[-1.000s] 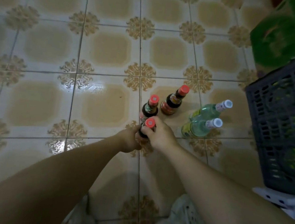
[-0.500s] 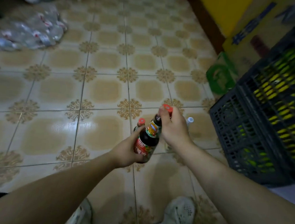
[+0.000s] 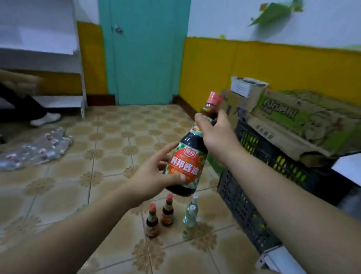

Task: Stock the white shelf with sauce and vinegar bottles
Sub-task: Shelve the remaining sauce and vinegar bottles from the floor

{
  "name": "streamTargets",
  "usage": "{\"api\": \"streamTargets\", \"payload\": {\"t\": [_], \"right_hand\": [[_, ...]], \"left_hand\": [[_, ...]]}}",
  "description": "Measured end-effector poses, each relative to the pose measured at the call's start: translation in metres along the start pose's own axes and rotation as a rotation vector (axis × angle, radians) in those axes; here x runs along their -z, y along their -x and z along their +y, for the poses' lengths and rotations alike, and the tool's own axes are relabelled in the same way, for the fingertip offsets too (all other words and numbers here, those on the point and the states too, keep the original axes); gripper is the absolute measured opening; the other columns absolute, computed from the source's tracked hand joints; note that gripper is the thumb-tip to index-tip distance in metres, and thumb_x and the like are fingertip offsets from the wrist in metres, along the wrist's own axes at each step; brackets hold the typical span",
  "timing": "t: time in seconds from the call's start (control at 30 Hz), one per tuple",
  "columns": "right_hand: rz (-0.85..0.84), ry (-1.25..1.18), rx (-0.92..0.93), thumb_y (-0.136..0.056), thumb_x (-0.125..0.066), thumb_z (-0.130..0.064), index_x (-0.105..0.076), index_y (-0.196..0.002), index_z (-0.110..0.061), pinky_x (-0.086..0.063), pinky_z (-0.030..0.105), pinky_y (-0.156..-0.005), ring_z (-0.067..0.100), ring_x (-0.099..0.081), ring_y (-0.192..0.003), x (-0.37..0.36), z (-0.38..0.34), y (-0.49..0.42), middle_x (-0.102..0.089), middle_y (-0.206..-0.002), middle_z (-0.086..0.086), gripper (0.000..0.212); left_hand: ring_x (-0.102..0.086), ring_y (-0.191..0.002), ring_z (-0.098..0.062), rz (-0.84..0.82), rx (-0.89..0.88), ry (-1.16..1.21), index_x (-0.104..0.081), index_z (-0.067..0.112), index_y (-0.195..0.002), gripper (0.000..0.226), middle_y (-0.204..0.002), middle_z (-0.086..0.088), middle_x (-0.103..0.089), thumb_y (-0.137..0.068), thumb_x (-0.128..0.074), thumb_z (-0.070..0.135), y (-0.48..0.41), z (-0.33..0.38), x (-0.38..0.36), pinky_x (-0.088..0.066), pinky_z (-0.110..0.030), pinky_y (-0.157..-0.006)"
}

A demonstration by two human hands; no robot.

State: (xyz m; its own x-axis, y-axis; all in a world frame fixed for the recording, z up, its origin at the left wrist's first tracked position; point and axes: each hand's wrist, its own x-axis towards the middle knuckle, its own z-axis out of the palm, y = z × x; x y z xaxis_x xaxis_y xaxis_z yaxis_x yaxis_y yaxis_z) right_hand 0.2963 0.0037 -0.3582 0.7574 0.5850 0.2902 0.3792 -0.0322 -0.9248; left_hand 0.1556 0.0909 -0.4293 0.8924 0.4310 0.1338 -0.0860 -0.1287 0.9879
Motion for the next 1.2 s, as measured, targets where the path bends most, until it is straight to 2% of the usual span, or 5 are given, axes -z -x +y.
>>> {"api": "streamTargets", "payload": {"t": [0.13, 0.3, 0.5, 1.03, 1.2], "right_hand": [[0.029, -0.011, 0.074, -0.095, -0.058, -0.033, -0.044, -0.114, -0.026, -0.043, 0.023, -0.061, 0.009, -0.057, -0.080, 0.042, -0.052, 0.020, -0.054, -0.093, -0.010, 0.024], [0.139, 0.013, 0.112, -0.090, -0.064, -0.043, -0.047, -0.123, -0.024, -0.053, 0.046, -0.089, 0.024, -0.064, -0.096, 0.079, -0.092, 0.043, -0.060, -0.109, 0.001, 0.042], [0.240, 0.051, 0.141, -0.089, -0.063, -0.046, -0.045, -0.130, -0.027, -0.054, 0.047, -0.089, 0.024, -0.065, -0.096, 0.117, -0.116, 0.067, -0.061, -0.113, 0.001, 0.048], [0.474, 0.224, -0.114, -0.094, -0.058, -0.038, -0.042, -0.125, -0.033, -0.054, 0.037, -0.078, 0.019, -0.064, -0.094, 0.236, -0.095, 0.176, -0.062, -0.114, 0.001, 0.036], [0.552, 0.234, -0.219, -0.087, -0.068, -0.037, -0.029, -0.140, -0.039, -0.057, 0.044, -0.080, 0.021, -0.065, -0.099, 0.277, -0.063, 0.202, -0.061, -0.118, -0.003, 0.066]], "left_hand": [[-0.065, -0.105, -0.017, -0.144, -0.073, 0.037, -0.034, 0.049, -0.133, 0.090, -0.123, 0.001, -0.056, -0.066, -0.081, 0.011, 0.021, 0.042, -0.026, -0.054, -0.034, -0.086], [-0.066, -0.102, -0.028, -0.145, -0.154, 0.183, -0.048, 0.048, -0.120, 0.081, -0.121, -0.012, -0.059, -0.054, -0.081, 0.013, 0.035, 0.085, -0.060, -0.055, -0.040, -0.085], [-0.066, -0.103, -0.031, -0.266, -0.190, 0.243, -0.049, 0.041, -0.125, 0.084, -0.124, -0.018, -0.056, -0.051, -0.080, 0.015, 0.035, 0.114, -0.083, -0.054, -0.044, -0.088], [-0.064, -0.104, -0.025, -0.678, -0.252, 0.207, -0.041, 0.044, -0.127, 0.081, -0.119, -0.007, -0.058, -0.072, -0.075, -0.004, 0.012, 0.122, -0.225, -0.053, -0.038, -0.087], [-0.066, -0.101, -0.021, -0.847, -0.233, 0.157, -0.043, 0.047, -0.124, 0.080, -0.119, -0.004, -0.060, -0.067, -0.074, 0.000, -0.001, 0.111, -0.278, -0.055, -0.036, -0.086]]}}
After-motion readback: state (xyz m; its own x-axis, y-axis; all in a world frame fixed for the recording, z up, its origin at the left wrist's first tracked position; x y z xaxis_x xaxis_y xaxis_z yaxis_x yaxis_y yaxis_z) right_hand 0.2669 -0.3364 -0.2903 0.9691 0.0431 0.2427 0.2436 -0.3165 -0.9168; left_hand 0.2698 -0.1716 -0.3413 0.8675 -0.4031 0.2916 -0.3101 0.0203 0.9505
